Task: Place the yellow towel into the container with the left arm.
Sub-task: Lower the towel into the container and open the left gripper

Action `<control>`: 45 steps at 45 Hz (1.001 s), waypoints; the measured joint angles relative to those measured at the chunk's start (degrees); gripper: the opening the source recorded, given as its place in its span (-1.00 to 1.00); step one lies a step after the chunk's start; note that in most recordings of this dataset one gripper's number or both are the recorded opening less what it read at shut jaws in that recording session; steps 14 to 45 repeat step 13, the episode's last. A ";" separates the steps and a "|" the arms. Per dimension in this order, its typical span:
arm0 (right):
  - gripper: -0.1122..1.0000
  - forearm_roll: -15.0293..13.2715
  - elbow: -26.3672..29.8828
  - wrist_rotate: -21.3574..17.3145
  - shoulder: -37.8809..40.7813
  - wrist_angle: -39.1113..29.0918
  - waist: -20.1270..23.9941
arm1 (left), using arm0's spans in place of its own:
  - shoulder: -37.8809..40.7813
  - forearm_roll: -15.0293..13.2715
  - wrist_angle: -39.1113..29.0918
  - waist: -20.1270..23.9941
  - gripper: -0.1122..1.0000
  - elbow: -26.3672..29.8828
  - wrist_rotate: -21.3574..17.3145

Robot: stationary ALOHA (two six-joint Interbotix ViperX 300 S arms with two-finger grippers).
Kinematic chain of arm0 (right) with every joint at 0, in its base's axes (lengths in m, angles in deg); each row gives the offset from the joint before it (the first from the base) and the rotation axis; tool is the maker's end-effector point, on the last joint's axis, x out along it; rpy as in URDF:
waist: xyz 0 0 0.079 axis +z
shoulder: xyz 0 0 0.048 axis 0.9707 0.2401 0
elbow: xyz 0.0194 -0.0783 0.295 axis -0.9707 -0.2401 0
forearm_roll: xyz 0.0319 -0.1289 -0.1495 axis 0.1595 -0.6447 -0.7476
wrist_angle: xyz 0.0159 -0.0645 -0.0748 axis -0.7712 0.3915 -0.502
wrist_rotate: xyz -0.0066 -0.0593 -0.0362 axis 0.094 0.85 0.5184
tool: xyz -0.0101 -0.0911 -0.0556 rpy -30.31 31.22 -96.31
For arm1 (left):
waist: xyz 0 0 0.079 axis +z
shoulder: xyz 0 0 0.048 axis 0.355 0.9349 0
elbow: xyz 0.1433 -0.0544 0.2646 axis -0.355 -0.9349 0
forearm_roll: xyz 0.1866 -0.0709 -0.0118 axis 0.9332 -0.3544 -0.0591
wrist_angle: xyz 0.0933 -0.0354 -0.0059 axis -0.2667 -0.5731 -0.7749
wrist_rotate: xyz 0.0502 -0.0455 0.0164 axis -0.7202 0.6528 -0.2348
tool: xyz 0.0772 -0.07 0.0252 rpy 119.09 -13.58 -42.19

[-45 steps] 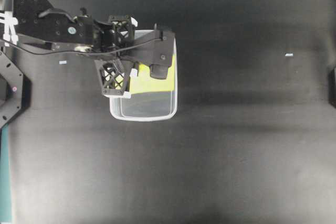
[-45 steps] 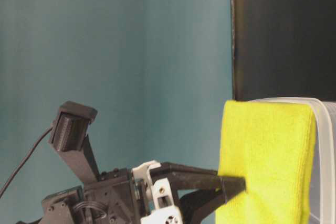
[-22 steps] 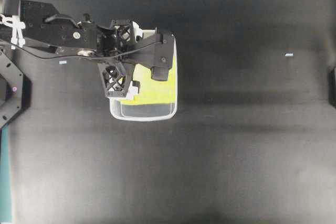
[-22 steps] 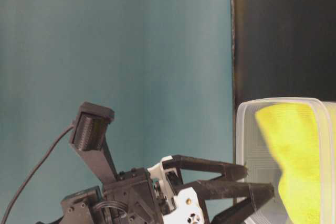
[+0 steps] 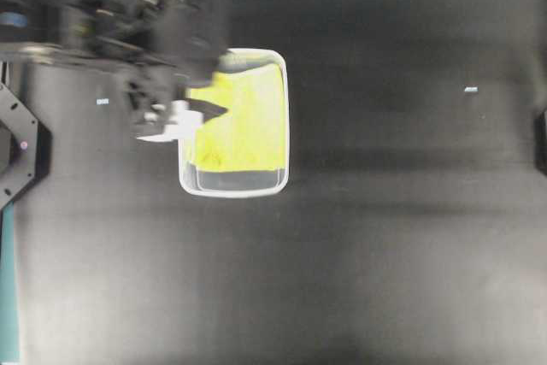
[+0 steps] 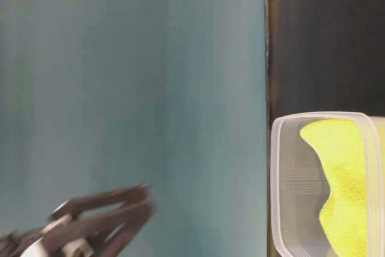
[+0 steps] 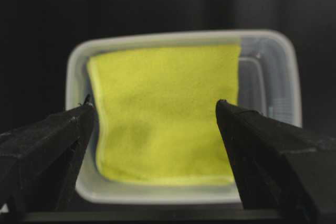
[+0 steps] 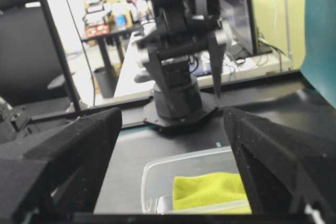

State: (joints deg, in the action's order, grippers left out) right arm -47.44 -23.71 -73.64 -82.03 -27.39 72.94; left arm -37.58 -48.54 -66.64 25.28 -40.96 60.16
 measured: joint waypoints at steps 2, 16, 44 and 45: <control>0.57 0.00 -0.09 0.00 0.00 0.09 0.00 | -2.02 0.00 0.00 0.00 0.82 -1.05 0.09; 0.57 0.00 -0.44 0.00 0.00 0.09 0.00 | -12.22 0.00 2.72 -0.09 0.82 -8.09 1.14; 0.57 0.00 -0.44 0.00 0.00 0.09 0.00 | -12.22 0.00 2.72 -0.09 0.82 -8.09 1.14; 0.57 0.00 -0.44 0.00 0.00 0.09 0.00 | -12.22 0.00 2.72 -0.09 0.82 -8.09 1.14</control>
